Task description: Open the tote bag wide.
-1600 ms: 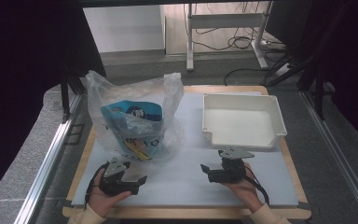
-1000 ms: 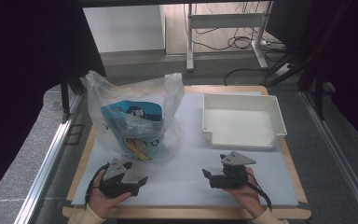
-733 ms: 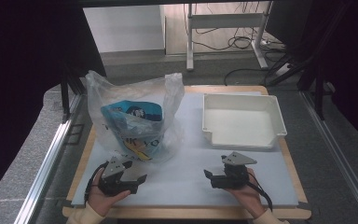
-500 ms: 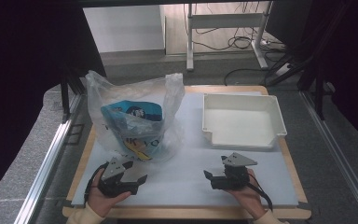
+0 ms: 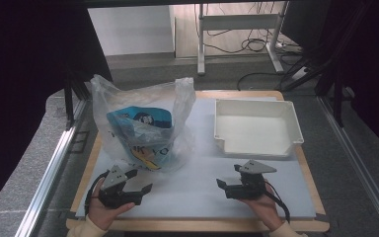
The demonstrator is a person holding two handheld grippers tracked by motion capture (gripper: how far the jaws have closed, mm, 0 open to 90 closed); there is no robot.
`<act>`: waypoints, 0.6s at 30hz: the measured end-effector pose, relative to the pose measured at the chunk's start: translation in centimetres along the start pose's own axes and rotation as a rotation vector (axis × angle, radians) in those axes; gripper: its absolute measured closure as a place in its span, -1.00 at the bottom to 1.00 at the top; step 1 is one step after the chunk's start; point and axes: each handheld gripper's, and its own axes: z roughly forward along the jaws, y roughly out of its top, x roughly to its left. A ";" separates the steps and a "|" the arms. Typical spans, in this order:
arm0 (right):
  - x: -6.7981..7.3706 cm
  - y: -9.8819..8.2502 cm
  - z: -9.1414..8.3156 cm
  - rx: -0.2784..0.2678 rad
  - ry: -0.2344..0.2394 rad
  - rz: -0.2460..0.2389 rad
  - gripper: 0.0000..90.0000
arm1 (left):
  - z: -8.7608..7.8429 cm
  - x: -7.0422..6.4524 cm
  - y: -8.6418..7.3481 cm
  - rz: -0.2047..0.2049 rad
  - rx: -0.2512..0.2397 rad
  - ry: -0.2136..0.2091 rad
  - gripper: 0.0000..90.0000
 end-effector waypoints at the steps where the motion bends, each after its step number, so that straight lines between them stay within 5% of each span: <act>1: 0.0 0.0 -0.1 -0.005 0.002 0.001 -0.71 | -0.4 0.0 0.2 -0.004 -0.008 0.003 -0.44; 18: -0.2 -0.1 0.1 0.001 -0.007 -0.005 -0.68 | -2.2 0.3 1.2 -0.020 -0.046 0.019 -0.43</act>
